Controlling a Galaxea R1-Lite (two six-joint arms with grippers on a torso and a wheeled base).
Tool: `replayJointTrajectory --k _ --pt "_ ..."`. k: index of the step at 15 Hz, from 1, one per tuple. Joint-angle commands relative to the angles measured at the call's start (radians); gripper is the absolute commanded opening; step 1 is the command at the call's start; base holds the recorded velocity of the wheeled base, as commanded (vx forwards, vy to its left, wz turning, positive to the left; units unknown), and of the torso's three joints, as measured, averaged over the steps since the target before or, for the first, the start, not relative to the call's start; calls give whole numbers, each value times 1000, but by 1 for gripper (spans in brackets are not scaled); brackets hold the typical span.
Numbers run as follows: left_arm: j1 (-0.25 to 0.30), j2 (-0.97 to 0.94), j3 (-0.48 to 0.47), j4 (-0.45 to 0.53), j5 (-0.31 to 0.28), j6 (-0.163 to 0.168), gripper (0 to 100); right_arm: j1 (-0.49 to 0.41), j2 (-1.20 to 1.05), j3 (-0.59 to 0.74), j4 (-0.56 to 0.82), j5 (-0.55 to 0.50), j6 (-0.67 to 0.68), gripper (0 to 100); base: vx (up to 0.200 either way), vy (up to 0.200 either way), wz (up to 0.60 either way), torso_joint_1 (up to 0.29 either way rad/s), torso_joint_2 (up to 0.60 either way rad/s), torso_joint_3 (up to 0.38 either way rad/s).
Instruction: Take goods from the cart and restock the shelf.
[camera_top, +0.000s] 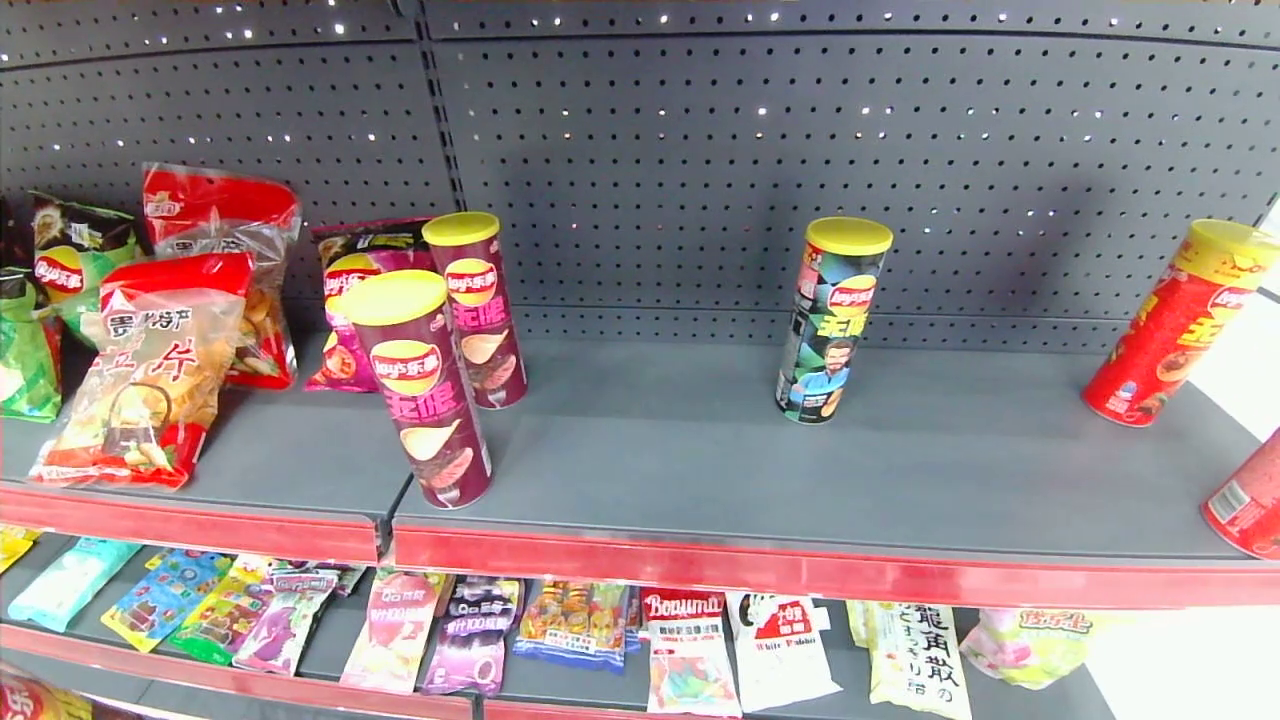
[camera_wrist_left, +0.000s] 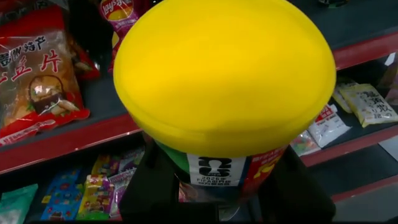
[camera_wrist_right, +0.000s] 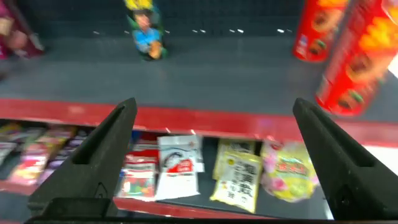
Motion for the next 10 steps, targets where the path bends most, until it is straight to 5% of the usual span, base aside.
replayJointTrajectory --k 1,3,5,10 --pt "0 20 -1 -1 -8 -7 0 75 475 -258 -30 120 36 100 0 0 0 0 0 0" --pt "-2 20 -1 -1 -19 -21 0 98 549 -260 -85 143 19 100 0 0 0 0 0 0" --pt "-2 18 4 -1 -80 -75 0 119 799 -258 -317 269 19 100 0 0 0 0 0 0" --pt "-2 26 4 -2 -91 -80 0 46 1339 -388 -761 672 -30 100 0 0 0 0 0 0"
